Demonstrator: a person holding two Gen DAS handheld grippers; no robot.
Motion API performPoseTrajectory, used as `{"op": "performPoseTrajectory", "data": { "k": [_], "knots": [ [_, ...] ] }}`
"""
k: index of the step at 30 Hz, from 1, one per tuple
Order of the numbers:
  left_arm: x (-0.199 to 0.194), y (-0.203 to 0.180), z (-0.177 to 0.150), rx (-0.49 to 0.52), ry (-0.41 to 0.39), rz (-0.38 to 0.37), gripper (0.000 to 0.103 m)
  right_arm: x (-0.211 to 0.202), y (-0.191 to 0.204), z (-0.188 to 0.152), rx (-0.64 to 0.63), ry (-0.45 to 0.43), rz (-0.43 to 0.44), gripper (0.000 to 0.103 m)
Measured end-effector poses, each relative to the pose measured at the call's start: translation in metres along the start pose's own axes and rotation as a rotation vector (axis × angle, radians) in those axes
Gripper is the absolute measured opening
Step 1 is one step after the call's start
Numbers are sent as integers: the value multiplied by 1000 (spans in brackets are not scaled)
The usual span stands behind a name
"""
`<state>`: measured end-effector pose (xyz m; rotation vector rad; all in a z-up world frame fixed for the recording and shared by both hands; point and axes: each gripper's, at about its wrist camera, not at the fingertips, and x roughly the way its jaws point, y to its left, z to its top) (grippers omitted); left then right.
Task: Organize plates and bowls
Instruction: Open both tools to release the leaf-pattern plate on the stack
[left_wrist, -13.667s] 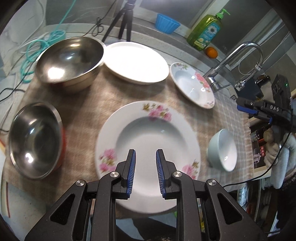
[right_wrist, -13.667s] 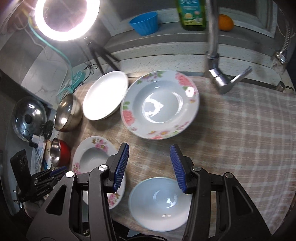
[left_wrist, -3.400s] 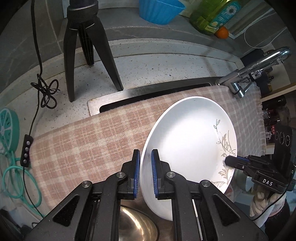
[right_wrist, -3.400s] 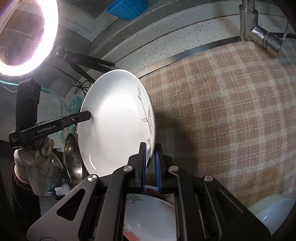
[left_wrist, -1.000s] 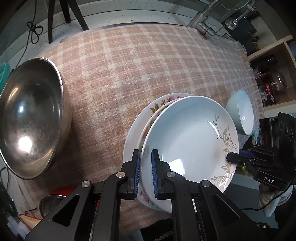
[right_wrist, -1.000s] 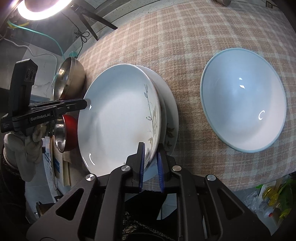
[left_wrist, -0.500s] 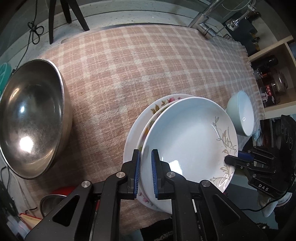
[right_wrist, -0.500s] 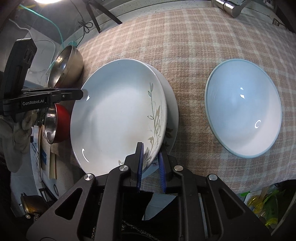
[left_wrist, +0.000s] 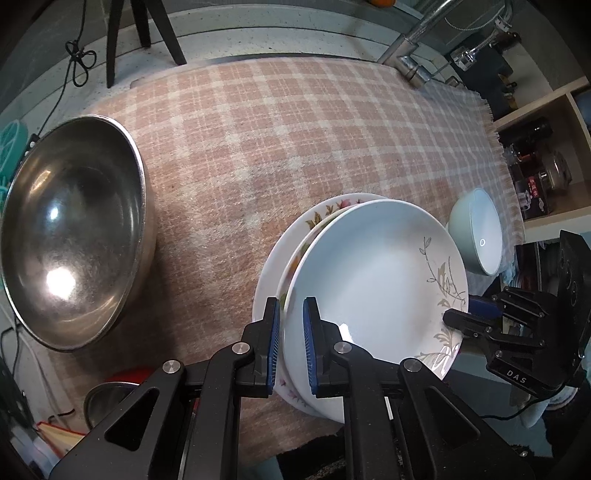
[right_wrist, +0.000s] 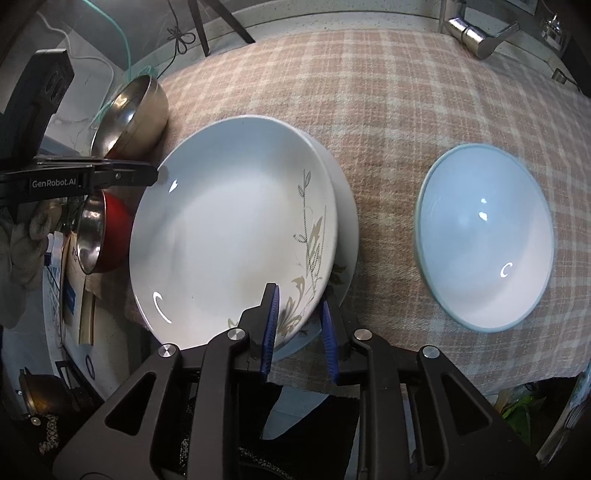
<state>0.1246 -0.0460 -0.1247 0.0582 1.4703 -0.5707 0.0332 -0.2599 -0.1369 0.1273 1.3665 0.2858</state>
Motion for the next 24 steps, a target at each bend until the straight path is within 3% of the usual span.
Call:
{"op": "performPoseTrajectory", "data": {
  "k": [9, 11, 12, 13, 18, 24],
  "knots": [
    [-54, 19, -5, -62, -138, -59, 11, -33, -11, 6, 56, -98, 80, 39],
    [-68, 25, -9, -82, -176, -66, 23, -38, -11, 8, 63, -121, 92, 51],
    [-74, 27, -11, -93, -192, -66, 37, -42, -12, 10, 68, -135, 103, 53],
    [-81, 30, -13, -105, -215, -71, 42, -44, -12, 13, 72, -143, 114, 55],
    [-104, 48, -23, -168, -290, -89, 42, -54, -8, 26, 82, -177, 169, 69],
    [-111, 76, -41, -266, -348, -94, 42, -64, -5, 42, 87, -212, 206, 71]
  ]
}}
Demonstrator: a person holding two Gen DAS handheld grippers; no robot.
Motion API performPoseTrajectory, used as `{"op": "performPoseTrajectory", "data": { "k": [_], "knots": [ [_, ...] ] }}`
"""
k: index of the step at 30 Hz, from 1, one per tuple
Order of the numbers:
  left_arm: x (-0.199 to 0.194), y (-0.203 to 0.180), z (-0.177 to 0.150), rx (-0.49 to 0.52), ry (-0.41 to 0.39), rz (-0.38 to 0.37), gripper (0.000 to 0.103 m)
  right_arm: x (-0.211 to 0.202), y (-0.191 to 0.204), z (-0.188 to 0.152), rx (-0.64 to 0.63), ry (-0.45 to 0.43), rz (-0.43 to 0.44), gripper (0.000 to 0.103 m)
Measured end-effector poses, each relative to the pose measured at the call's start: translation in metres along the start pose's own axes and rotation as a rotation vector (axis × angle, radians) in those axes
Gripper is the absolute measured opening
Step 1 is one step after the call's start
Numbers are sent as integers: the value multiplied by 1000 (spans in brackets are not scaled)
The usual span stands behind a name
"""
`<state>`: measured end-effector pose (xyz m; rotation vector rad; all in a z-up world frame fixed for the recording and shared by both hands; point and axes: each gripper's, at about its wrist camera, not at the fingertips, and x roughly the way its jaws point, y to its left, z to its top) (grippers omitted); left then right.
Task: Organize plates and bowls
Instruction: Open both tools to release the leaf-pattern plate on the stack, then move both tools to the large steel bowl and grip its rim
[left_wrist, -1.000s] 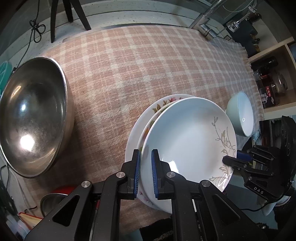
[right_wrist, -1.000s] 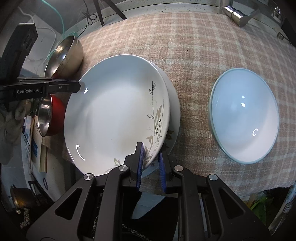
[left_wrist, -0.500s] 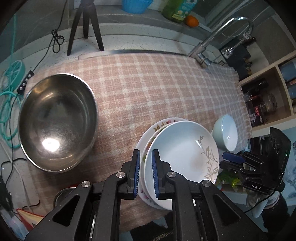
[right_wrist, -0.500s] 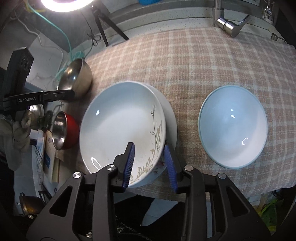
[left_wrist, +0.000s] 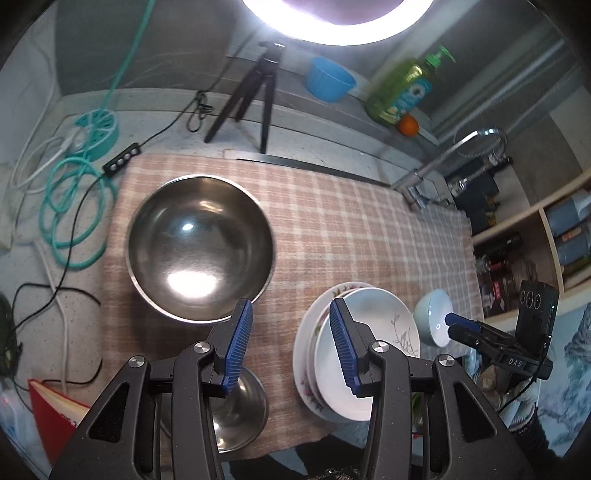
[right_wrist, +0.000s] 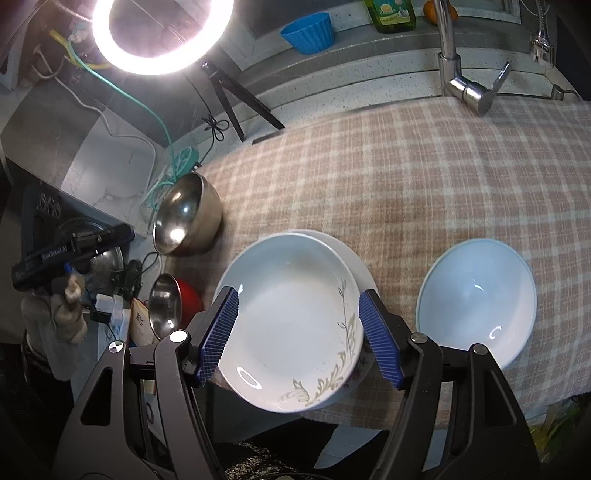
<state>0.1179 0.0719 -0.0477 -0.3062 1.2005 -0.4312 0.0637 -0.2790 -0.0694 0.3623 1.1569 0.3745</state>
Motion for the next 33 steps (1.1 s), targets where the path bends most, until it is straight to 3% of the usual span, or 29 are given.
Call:
{"op": "performPoseTrajectory", "data": {
  "k": [7, 14, 24, 33],
  "knots": [
    [-15, 33, -8, -105, -66, 13, 42, 0, 11, 19, 5, -26, 55, 71],
    [-15, 61, -4, -156, -90, 75, 42, 14, 41, 44, -46, -15, 107, 71],
    [9, 97, 8, -214, -46, 97, 42, 70, 95, 68, -133, 63, 146, 71],
    [25, 110, 16, -241, -16, 97, 42, 132, 123, 83, -134, 144, 153, 71]
  ]
}}
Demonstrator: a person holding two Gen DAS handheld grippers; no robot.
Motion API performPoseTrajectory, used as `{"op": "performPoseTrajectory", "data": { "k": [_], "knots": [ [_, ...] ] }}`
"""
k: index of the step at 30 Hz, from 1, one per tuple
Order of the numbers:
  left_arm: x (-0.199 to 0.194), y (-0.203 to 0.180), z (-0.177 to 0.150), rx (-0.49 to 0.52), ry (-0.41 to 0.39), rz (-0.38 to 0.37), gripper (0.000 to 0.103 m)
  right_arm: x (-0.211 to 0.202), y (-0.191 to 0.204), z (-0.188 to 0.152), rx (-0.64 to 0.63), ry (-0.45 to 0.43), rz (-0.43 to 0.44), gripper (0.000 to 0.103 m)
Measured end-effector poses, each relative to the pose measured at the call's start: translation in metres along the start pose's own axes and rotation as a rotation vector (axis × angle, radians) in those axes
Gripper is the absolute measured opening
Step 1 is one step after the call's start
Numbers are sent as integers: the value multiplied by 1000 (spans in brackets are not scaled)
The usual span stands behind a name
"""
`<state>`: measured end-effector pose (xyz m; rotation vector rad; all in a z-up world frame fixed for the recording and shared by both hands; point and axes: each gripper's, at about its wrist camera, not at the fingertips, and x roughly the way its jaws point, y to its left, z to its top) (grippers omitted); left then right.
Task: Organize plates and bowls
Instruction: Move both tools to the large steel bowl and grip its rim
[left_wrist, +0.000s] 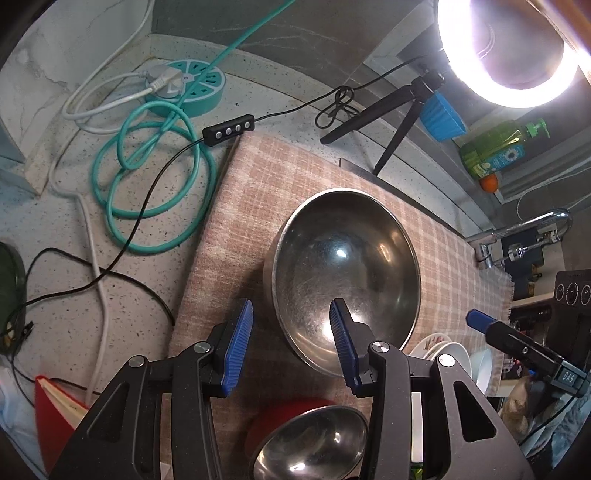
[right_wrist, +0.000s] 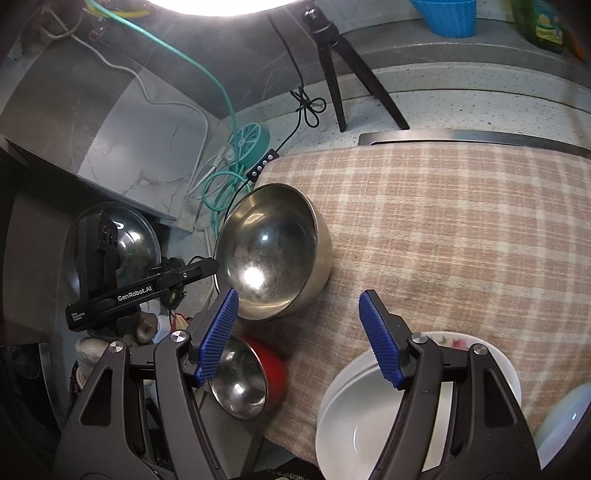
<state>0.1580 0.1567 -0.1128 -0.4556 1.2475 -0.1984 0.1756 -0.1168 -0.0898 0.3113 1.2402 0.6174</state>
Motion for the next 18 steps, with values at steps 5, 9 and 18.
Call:
{"op": "performPoseTrajectory", "data": {
  "k": [5, 9, 18],
  "knots": [
    [8, 6, 2, -15, 18, 3, 42, 23, 0, 8, 16, 18, -22, 69],
    [12, 9, 5, -21, 27, -3, 42, 43, -4, 16, 37, 45, -34, 63],
    [25, 5, 5, 7, 51, -6, 29, 68, -6, 17, 36, 85, -57, 42]
  ]
}}
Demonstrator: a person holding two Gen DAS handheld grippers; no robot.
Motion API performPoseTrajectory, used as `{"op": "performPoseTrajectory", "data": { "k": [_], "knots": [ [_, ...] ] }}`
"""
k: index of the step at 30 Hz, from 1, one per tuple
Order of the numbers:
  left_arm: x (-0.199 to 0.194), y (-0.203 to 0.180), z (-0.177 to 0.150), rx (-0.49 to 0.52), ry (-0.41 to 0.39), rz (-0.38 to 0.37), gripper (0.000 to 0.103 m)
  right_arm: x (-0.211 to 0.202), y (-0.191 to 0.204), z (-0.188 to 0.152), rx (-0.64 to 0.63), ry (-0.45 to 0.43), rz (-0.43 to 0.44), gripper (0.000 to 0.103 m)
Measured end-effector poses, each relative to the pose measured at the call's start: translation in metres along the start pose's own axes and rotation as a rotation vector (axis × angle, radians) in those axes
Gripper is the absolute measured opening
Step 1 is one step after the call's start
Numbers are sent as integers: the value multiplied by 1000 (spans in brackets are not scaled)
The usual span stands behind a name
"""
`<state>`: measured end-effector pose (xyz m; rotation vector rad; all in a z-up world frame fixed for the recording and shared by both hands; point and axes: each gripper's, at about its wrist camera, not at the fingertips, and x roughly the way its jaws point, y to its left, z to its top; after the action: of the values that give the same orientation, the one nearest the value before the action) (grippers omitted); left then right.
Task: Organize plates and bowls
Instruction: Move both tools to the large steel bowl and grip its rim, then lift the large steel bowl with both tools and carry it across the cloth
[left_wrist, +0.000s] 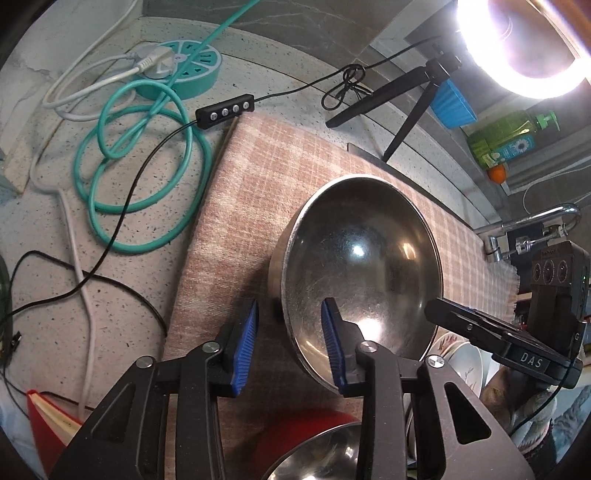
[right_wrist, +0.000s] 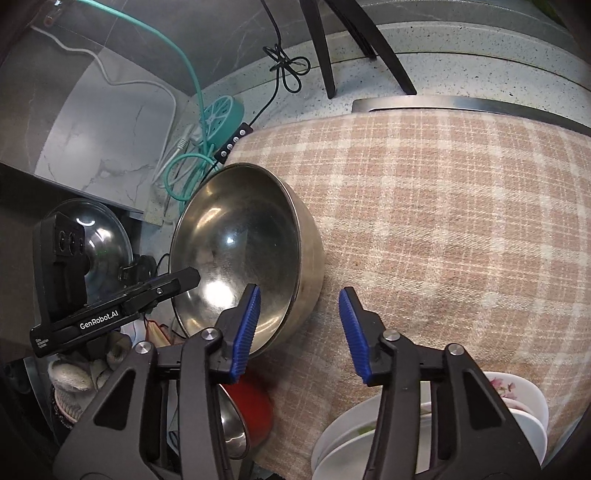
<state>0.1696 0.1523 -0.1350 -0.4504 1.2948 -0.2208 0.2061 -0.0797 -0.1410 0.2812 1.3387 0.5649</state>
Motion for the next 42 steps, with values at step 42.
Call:
{"op": "performPoseTrajectory", "data": {
  "k": [42],
  "knots": [
    [27, -158, -5, 290, 37, -92, 20, -135, -88, -54, 153, -186, -63, 20]
  ]
}}
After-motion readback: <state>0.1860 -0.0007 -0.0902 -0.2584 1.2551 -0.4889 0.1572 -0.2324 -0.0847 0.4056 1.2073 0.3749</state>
